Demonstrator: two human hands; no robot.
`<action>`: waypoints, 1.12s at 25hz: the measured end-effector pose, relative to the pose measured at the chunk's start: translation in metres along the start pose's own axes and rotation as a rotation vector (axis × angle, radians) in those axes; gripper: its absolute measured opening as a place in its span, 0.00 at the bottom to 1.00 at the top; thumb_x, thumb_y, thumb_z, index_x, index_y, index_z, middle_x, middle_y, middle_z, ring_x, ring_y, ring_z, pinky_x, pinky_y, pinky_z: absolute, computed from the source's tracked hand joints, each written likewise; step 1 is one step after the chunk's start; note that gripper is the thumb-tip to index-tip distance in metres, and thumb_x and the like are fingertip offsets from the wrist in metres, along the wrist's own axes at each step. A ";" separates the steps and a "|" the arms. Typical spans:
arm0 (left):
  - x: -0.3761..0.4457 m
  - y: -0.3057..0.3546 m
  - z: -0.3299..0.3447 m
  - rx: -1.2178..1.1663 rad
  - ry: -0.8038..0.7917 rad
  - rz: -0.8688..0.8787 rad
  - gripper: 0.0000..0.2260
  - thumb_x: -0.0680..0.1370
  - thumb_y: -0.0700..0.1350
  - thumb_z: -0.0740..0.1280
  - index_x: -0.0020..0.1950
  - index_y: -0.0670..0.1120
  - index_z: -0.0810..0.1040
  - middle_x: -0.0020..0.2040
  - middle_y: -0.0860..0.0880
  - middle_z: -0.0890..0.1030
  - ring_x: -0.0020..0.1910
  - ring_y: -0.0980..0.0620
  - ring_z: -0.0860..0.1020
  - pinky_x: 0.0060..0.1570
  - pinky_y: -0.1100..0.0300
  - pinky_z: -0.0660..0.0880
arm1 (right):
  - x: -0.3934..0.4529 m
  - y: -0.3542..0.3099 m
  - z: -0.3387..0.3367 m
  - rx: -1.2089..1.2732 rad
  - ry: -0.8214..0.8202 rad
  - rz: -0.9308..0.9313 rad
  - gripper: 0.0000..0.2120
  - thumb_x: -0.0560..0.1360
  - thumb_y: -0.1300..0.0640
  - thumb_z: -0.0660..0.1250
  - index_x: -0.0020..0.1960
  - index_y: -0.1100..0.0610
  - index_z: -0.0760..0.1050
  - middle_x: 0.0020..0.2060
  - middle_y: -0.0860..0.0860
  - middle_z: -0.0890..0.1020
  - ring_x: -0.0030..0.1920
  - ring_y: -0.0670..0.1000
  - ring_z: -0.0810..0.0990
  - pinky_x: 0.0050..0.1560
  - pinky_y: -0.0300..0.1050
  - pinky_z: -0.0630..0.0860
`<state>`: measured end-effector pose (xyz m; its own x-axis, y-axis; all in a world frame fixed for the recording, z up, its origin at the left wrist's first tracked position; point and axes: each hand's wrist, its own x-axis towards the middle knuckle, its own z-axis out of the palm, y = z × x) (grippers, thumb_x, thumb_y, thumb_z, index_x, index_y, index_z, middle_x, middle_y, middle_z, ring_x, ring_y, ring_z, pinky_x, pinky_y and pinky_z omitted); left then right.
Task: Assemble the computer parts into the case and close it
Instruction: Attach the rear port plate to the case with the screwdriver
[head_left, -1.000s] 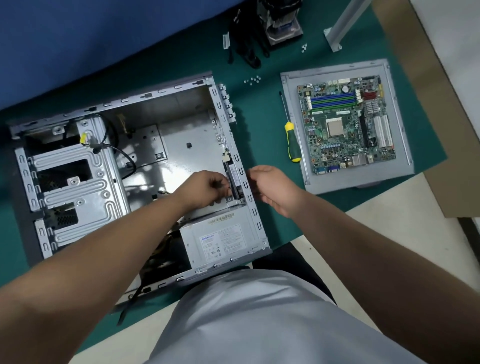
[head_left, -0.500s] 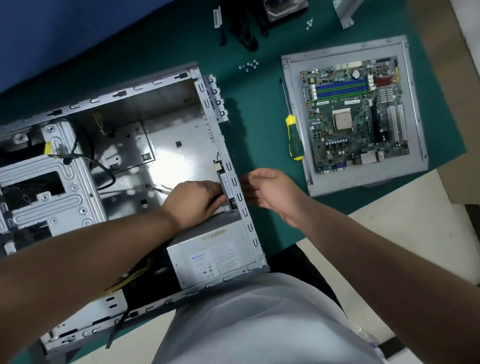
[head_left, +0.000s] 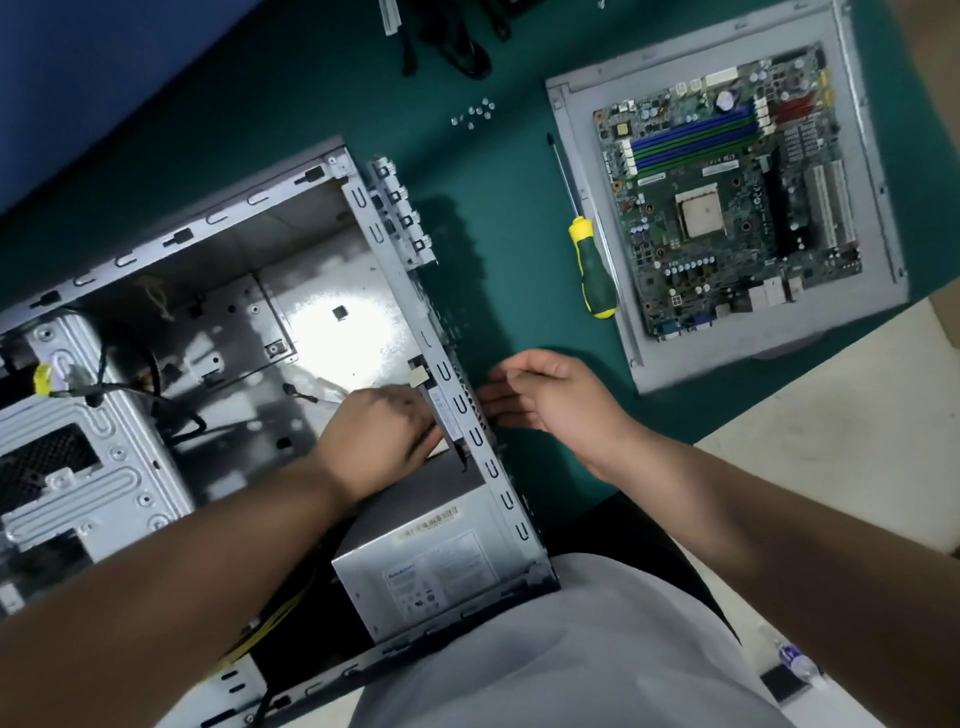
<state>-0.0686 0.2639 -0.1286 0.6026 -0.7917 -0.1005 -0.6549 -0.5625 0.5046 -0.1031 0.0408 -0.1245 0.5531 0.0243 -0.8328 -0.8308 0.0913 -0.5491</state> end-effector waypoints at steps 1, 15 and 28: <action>0.001 -0.002 0.001 0.002 0.003 0.004 0.18 0.75 0.47 0.58 0.27 0.43 0.77 0.25 0.47 0.76 0.22 0.48 0.76 0.26 0.65 0.72 | 0.001 0.001 0.000 0.035 -0.009 0.009 0.11 0.84 0.64 0.59 0.53 0.58 0.80 0.47 0.58 0.87 0.49 0.58 0.87 0.54 0.51 0.84; 0.000 0.001 0.008 -0.684 -0.303 -0.745 0.13 0.78 0.31 0.66 0.44 0.45 0.86 0.42 0.50 0.87 0.43 0.52 0.84 0.41 0.65 0.80 | 0.019 -0.001 -0.012 0.113 -0.021 0.063 0.09 0.83 0.67 0.58 0.52 0.61 0.77 0.45 0.60 0.87 0.44 0.56 0.87 0.50 0.50 0.84; 0.004 0.010 0.002 -0.808 -0.314 -0.831 0.18 0.79 0.29 0.66 0.42 0.52 0.83 0.39 0.58 0.85 0.47 0.54 0.83 0.55 0.53 0.79 | 0.025 0.004 -0.014 0.119 -0.007 0.082 0.09 0.84 0.66 0.59 0.51 0.60 0.77 0.44 0.58 0.87 0.42 0.55 0.86 0.48 0.48 0.83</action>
<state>-0.0736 0.2544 -0.1261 0.4941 -0.3448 -0.7981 0.4245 -0.7054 0.5676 -0.0937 0.0275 -0.1481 0.4839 0.0430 -0.8741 -0.8603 0.2062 -0.4662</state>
